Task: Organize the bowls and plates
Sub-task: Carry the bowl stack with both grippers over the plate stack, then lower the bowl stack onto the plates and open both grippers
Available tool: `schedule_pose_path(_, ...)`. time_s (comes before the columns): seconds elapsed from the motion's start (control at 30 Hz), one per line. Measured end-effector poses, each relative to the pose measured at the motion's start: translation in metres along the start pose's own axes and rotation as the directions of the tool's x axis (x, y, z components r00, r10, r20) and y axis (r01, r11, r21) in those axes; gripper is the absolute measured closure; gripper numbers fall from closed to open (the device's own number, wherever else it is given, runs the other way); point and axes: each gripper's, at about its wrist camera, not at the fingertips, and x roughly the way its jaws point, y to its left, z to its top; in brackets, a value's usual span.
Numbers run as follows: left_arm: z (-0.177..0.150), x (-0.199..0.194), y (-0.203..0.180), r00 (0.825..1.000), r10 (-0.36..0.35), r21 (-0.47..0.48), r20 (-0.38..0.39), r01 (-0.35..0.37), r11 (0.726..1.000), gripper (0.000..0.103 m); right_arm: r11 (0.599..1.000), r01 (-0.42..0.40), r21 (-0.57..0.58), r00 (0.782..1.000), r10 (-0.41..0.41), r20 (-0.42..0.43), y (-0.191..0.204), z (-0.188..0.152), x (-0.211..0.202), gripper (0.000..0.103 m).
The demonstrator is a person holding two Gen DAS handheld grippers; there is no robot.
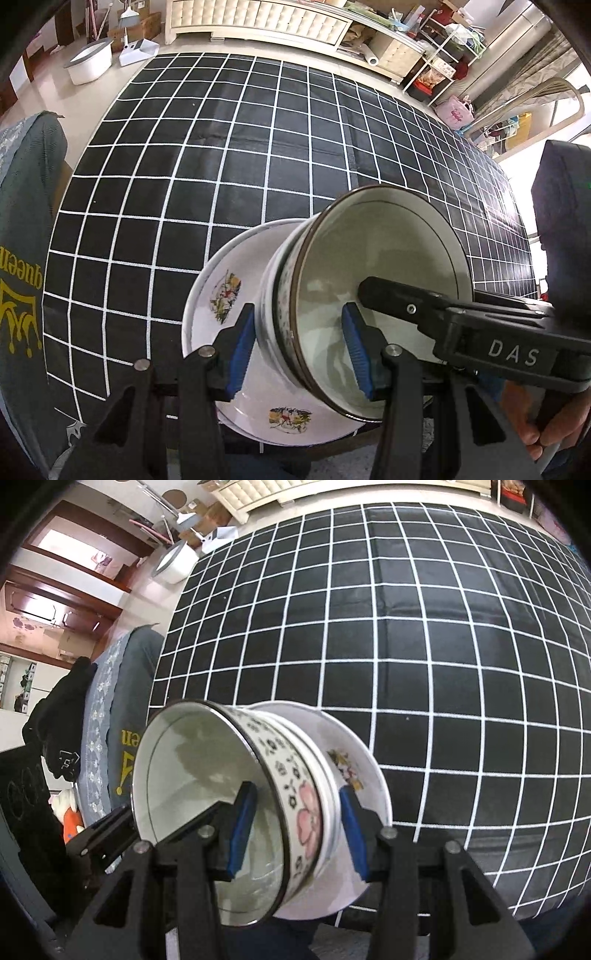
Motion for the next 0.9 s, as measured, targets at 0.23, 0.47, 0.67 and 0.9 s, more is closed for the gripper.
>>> schedule_pose_path(0.23, 0.001, 0.006, -0.003, 1.000, 0.002, -0.004, -0.001, -0.002, 1.000, 0.059, 1.000, 0.002, 0.009, 1.000, -0.002, -0.004, -0.006, -0.001, 0.001, 0.053)
schedule_pose_path(0.47, 0.001, 0.009, -0.002, 1.000, -0.001, -0.011, -0.002, 0.001, 1.000, 0.059, 1.000, 0.000, 0.020, 1.000, 0.000, -0.010, -0.010, -0.002, 0.005, 0.053)
schedule_pose_path(0.67, 0.001, 0.010, -0.004, 1.000, 0.004, -0.001, 0.006, -0.004, 1.000, 0.059, 1.000, -0.003, 0.016, 1.000, 0.003, -0.004, -0.010, -0.002, 0.005, 0.053)
schedule_pose_path(0.9, -0.002, 0.009, 0.002, 0.999, -0.021, -0.022, 0.031, 0.022, 1.000, 0.059, 1.000, -0.016, 0.011, 1.000, 0.016, 0.002, -0.011, -0.002, 0.005, 0.053)
